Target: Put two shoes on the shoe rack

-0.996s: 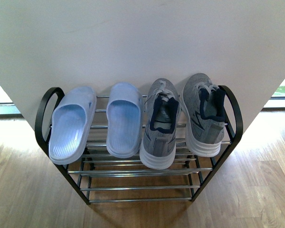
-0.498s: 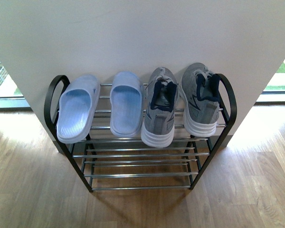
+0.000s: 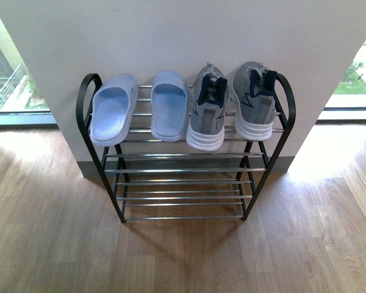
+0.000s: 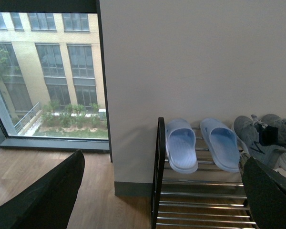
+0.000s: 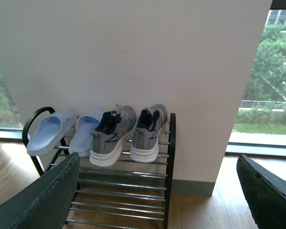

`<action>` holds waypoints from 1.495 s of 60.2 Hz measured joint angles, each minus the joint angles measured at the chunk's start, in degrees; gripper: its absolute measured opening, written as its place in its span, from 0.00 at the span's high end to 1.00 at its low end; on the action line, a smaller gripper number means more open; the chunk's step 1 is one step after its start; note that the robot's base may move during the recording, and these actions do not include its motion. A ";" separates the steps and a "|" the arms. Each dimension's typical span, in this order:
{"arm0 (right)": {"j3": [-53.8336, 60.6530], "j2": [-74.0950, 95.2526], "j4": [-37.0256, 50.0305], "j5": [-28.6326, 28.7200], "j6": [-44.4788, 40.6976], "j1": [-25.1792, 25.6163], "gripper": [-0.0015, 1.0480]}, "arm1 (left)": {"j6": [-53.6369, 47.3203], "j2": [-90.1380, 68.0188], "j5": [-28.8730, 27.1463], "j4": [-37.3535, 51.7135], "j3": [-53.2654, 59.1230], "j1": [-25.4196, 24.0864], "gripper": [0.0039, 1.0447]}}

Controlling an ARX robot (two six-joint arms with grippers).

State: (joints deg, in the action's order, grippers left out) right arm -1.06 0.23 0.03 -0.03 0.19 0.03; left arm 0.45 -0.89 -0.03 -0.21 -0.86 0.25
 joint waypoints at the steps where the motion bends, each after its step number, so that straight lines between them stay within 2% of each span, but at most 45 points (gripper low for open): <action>1: 0.00 0.00 0.00 0.00 0.00 0.00 0.09 | 0.00 0.00 0.00 0.00 0.00 0.00 0.09; 90: 0.00 0.00 0.00 0.00 0.00 0.00 0.09 | 0.00 0.00 0.04 0.00 0.00 0.00 0.09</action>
State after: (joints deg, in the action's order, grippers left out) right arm -1.06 0.23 0.03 -0.03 0.19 0.03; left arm 0.45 -0.89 0.01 -0.21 -0.86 0.25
